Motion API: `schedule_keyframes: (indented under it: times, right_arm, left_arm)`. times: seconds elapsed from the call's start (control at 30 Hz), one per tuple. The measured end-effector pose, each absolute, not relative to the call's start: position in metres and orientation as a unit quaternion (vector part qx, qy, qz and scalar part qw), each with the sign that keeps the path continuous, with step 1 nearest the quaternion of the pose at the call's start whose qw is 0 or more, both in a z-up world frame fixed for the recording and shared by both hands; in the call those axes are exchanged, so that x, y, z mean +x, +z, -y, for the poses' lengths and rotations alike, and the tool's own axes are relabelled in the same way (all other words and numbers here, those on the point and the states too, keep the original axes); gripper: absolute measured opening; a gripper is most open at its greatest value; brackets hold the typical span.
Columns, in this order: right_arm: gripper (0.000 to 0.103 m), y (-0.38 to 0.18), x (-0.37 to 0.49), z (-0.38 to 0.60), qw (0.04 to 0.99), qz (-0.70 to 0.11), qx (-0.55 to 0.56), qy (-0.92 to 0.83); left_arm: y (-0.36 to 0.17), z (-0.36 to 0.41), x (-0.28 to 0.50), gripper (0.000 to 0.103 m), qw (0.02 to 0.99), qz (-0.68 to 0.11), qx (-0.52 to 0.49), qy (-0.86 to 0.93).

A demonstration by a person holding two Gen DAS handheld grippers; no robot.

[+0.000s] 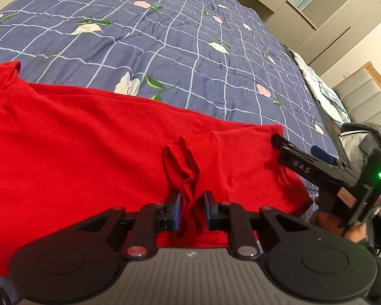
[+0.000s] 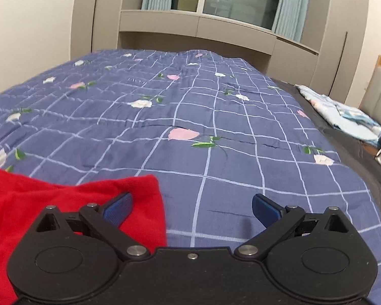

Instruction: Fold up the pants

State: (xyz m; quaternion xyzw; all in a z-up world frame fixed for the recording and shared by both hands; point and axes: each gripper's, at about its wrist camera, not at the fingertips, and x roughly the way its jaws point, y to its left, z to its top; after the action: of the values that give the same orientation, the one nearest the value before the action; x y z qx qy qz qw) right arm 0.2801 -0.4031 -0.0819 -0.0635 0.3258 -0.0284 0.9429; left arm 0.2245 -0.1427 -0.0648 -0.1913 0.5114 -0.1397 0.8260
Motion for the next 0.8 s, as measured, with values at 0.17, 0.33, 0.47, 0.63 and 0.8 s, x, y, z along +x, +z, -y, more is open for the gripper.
schedule_keyframes:
  times: [0.17,0.33,0.47,0.63,0.8]
  right_arm:
    - [0.102,-0.065,0.25,0.405,0.951,-0.304,-0.047,-0.038]
    - [0.102,-0.083,0.236,0.403,0.936,-0.344,-0.068,-0.036]
    - [0.102,-0.07,0.228,0.407,0.941,-0.33,-0.055,-0.049]
    - [0.102,-0.047,0.212,0.398,0.95,-0.306,-0.059,-0.036]
    - [0.102,-0.031,0.198,0.38,0.954,-0.293,-0.06,-0.015]
  left_arm:
    - [-0.064,0.144,0.223,0.013,0.829,-0.507,-0.188,-0.141]
    - [-0.061,0.146,0.221,0.011,0.832,-0.505,-0.184,-0.141]
    - [-0.053,0.146,0.218,0.009,0.834,-0.5,-0.18,-0.146]
    - [-0.035,0.148,0.209,0.008,0.846,-0.48,-0.17,-0.157]
    - [-0.011,0.137,0.199,0.007,0.857,-0.459,-0.162,-0.167]
